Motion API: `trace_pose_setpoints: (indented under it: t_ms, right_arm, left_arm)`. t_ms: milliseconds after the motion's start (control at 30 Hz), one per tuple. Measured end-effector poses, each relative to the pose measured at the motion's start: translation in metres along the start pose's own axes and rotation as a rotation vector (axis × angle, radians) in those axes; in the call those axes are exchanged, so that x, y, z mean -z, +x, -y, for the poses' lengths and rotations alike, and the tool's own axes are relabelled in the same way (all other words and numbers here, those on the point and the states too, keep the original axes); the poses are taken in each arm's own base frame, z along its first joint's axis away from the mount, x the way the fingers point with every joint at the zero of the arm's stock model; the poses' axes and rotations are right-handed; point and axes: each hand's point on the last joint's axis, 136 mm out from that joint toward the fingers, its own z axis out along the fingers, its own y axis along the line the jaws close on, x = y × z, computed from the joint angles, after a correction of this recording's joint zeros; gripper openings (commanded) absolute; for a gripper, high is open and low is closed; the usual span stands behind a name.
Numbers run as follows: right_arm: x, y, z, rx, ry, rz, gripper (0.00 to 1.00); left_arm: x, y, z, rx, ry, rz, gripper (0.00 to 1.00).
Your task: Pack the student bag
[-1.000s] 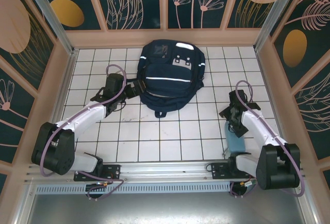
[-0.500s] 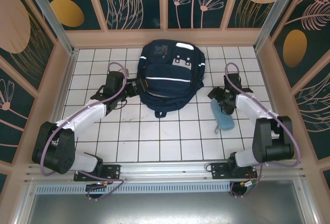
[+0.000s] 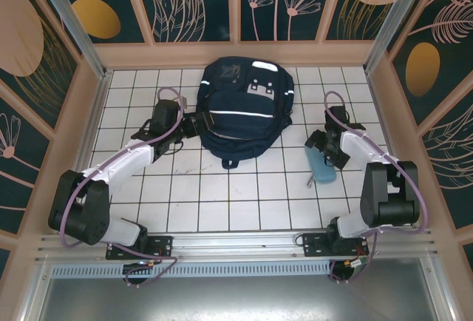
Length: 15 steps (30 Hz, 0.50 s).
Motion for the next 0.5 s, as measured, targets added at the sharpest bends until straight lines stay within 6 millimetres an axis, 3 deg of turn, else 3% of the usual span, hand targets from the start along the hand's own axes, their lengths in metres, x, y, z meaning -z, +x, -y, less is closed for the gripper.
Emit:
trace_pose_setpoints:
  t_ms: [133,267,500]
  right_arm:
    - [-0.006,0.022,-0.016,-0.009,-0.12,-0.095,0.92]
    - [0.002,0.052,-0.034,-0.025,-0.272,-0.221,0.9]
    - [0.011,0.059,-0.04,-0.008,-0.323,-0.227,0.88]
  left_arm:
    - [0.0,0.001,0.001,0.0,0.005,-0.004,0.99]
    - [-0.002,0.003,0.002,0.002,0.016,-0.02,0.99]
    - [-0.009,0.004,0.008,0.004,0.04,-0.048,0.98]
